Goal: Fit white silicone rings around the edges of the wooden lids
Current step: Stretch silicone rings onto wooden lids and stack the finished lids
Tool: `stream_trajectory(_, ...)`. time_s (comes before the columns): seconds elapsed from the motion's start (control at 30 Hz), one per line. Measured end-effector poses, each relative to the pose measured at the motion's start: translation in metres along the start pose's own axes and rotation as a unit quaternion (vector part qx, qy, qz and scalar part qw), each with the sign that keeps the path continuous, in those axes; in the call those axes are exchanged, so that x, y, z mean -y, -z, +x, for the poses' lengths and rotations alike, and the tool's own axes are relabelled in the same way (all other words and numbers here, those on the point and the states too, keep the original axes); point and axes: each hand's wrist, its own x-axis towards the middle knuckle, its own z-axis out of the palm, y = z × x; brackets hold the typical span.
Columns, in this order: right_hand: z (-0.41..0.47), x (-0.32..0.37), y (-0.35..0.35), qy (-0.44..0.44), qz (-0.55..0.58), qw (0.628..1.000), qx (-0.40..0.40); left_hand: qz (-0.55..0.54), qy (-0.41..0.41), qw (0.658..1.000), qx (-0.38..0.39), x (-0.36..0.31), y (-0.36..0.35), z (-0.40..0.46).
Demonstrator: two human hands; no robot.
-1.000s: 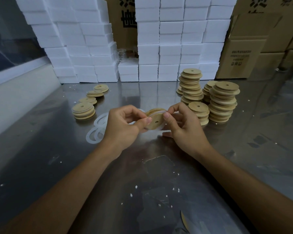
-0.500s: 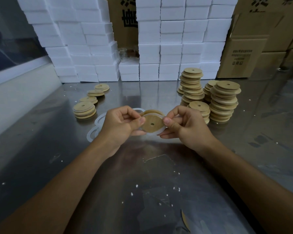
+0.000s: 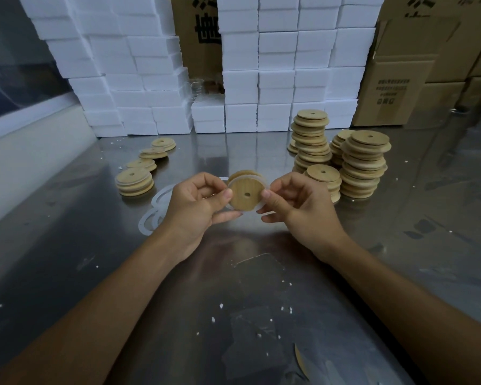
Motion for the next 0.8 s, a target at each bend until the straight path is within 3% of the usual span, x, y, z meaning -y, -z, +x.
stream_trajectory(0.17, 0.001, -0.003, -0.001, 0.123, -0.177, 0.976, -0.032, 0.185, -0.152, 0.97, -0.048, 0.001, -0.007, -0.003)
stream_trajectory(0.3, 0.001, -0.004, -0.003, 0.175, -0.233, 0.956, -0.043, 0.26, -0.261, 0.929, -0.035, -0.001, -0.016, -0.009)
stream_trajectory(0.53, 0.0, -0.007, -0.006, 0.122, -0.141, 0.981, -0.056, 0.257, -0.26, 0.929, -0.057, -0.002, -0.019, -0.01)
stream_trajectory(0.8, 0.004, -0.008, 0.0, 0.077, -0.111, 0.99, -0.039, 0.244, -0.221, 0.943, -0.05, 0.002, -0.015, -0.007)
